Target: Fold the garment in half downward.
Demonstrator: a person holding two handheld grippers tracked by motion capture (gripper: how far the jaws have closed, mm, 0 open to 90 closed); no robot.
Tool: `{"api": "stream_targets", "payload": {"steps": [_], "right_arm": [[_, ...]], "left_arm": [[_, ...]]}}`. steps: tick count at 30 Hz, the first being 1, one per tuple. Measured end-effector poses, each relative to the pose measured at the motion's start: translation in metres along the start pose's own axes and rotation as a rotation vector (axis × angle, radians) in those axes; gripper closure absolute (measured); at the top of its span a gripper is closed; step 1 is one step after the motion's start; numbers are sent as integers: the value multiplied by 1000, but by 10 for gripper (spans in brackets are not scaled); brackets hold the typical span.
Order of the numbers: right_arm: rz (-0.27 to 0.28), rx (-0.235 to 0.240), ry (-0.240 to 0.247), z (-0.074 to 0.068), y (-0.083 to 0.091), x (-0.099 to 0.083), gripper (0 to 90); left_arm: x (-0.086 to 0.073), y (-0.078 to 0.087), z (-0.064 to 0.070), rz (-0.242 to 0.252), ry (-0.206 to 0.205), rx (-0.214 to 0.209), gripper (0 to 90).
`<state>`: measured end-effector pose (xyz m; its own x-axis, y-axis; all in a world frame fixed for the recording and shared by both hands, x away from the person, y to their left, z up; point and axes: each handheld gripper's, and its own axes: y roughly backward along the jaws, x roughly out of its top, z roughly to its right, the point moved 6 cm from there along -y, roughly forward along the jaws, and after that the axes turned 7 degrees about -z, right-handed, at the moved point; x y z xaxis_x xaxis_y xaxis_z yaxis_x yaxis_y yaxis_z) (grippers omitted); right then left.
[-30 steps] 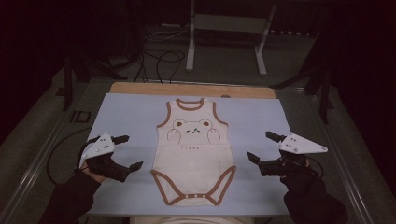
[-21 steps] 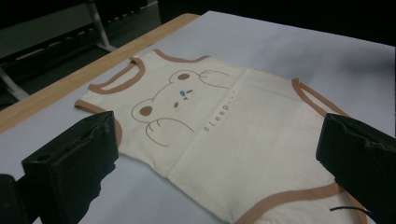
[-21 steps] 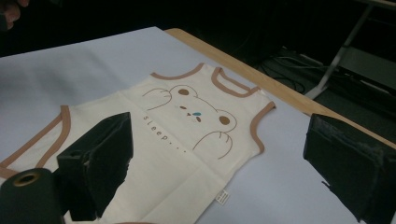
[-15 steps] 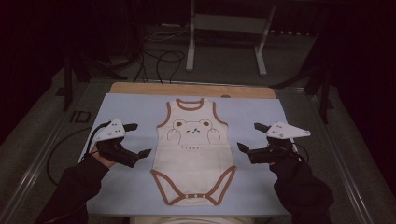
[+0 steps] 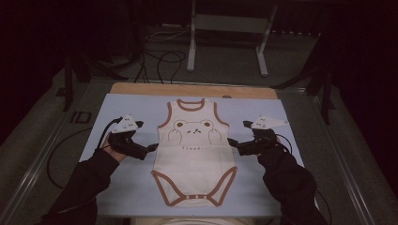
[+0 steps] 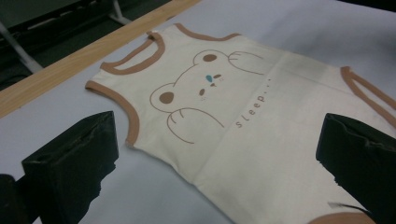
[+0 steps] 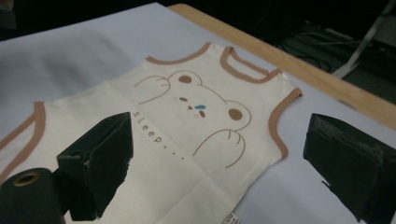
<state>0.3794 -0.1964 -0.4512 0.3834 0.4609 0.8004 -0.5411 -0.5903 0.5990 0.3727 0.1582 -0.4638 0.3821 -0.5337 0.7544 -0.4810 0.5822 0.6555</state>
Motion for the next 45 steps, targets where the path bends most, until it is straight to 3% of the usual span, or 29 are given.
{"api": "stream_targets", "payload": {"steps": [5, 9, 17, 21, 25, 27, 29, 34, 35, 38, 45], "right_arm": [[-33, 2, -18, 7, -18, -8, 86], [-57, 10, -41, 13, -32, -16, 86], [-106, -22, -88, 25, -54, -30, 86], [-114, -32, -101, 30, -61, -34, 86], [-125, -25, -125, 34, -68, -39, 94], [-140, -34, -139, 38, -74, -43, 149], [-157, -57, -144, 41, -78, -47, 177], [-179, -57, -171, 44, -85, -52, 223], [-199, -68, -172, 46, -91, -56, 287], [-213, -67, -180, 47, -95, -58, 350], [-263, -89, -192, 48, -109, -63, 474]], "left_arm": [[-4, -15, -6, -50, 33, -8, 0], [-5, -27, -8, -54, 50, -20, 0], [-11, -55, -16, -105, 102, -36, 0], [-15, -69, -19, -141, 113, -13, 0], [-16, -78, -21, -159, 127, -15, 0], [-20, -84, -22, -198, 132, -21, 3], [-20, -86, -22, -202, 133, -14, 19], [-23, -94, -24, -225, 133, 0, 29], [-25, -97, -27, -240, 138, 17, 44], [-29, -102, -32, -254, 170, 26, 51], [-35, -106, -34, -271, 169, 46, 228]]}}
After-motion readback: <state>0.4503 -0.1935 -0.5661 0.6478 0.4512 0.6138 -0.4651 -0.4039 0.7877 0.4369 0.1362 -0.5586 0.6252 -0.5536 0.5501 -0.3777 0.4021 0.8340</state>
